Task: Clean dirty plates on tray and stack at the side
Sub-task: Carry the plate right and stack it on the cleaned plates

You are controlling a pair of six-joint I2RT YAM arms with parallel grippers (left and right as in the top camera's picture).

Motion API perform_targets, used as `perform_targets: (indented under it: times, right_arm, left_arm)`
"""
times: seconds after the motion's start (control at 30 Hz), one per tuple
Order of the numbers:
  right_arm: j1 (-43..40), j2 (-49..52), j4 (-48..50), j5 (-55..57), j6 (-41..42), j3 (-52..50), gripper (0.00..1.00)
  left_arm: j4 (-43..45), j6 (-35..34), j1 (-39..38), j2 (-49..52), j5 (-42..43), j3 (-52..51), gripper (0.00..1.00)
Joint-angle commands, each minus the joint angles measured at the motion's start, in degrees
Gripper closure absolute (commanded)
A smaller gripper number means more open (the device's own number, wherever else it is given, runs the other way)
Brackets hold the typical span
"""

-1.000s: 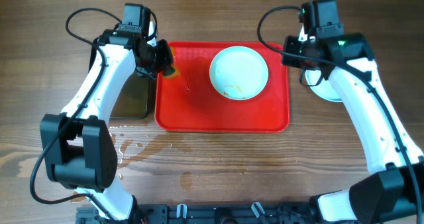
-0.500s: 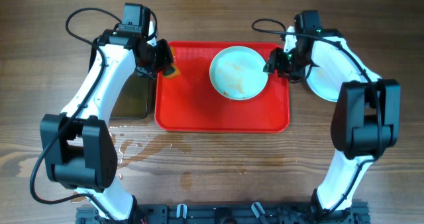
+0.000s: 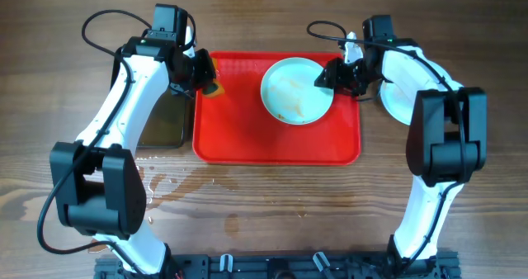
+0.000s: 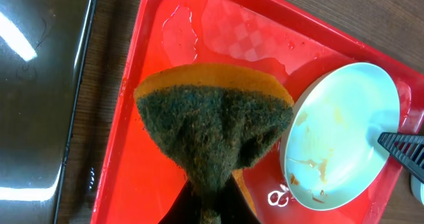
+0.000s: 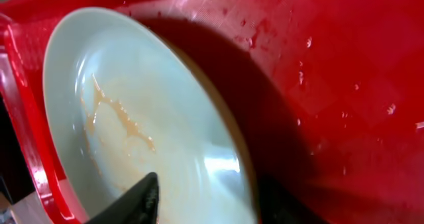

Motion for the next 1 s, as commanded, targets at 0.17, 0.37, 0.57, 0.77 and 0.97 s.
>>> perform_targets:
  times: [0.17, 0.37, 0.57, 0.77, 0.97]
  right_arm:
    - [0.2, 4.2, 0.0, 0.7, 2.1, -1.0, 0.96]
    - [-2.3, -1.4, -2.0, -8.5, -3.0, -0.8, 0.96]
    - [-8.1, -14.6, -7.9, -3.8, -4.3, -0.8, 0.96]
    - [-20.3, -26.0, -18.6, 21.8, 3.6, -0.9, 0.96]
    - [-28.0, -25.7, -17.2, 31.3, 7.8, -7.3, 0.96]
  left_arm:
    - [0.2, -0.7, -0.3, -0.2, -0.2, 0.6, 0.96]
    - [0.2, -0.7, -0.3, -0.2, -0.1, 0.6, 0.96]
    - [0.2, -0.7, -0.3, -0.2, -0.2, 0.6, 0.94]
    - [0.2, -0.7, -0.3, -0.2, -0.2, 0.6, 0.94]
    - [0.2, -0.7, -0.3, -0.2, -0.2, 0.6, 0.95]
